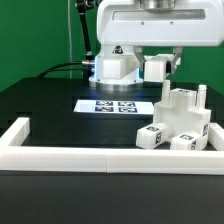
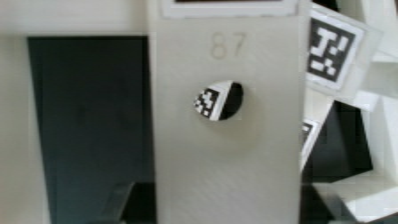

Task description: Assemble chair

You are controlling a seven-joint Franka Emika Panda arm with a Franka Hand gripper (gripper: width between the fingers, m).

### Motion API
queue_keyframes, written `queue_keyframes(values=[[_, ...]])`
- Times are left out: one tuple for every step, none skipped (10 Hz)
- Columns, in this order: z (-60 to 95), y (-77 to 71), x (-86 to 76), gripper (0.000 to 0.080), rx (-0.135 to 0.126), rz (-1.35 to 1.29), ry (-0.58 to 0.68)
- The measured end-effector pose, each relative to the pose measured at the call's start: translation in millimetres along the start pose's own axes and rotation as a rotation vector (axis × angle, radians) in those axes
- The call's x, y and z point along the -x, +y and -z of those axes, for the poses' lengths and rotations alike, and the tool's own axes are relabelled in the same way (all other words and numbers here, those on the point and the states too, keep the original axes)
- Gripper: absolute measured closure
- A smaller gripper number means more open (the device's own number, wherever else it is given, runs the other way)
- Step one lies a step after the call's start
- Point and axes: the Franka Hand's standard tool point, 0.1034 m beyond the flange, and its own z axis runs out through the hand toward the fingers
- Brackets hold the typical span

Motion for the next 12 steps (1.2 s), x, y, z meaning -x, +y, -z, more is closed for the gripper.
queue_keyframes(values=[[-0.3, 0.0, 0.2, 0.0509, 0.000, -0.018, -0.001], [-0.7, 0.2, 0.2, 0.0509, 0.001, -0.016, -0.001], [-1.2, 0.0, 0.4, 0.0509, 0.001, -0.080, -0.002], [-1.8, -0.6, 0.6, 0.0509, 0.002, -0.166, -0.004], [-0.3, -4.1, -2.0, 0.0509, 0.001, -0.248, -0.001], [0.7, -6.9, -4.4, 0.0509, 0.000, -0.304, 0.003], [0.6, -8.9, -4.1, 0.0509, 0.000, -0.359, 0.004], [-0.7, -8.9, -3.4, 0.0509, 0.001, -0.428, 0.002], [-1.5, -9.1, -3.1, 0.0509, 0.002, -0.470, 0.001], [-1.2, -12.6, -2.5, 0.0509, 0.003, -0.471, 0.002], [0.8, -24.5, -1.2, 0.0509, -0.001, -0.460, 0.007], [2.2, -33.6, -1.6, 0.0509, -0.005, -0.445, 0.013]])
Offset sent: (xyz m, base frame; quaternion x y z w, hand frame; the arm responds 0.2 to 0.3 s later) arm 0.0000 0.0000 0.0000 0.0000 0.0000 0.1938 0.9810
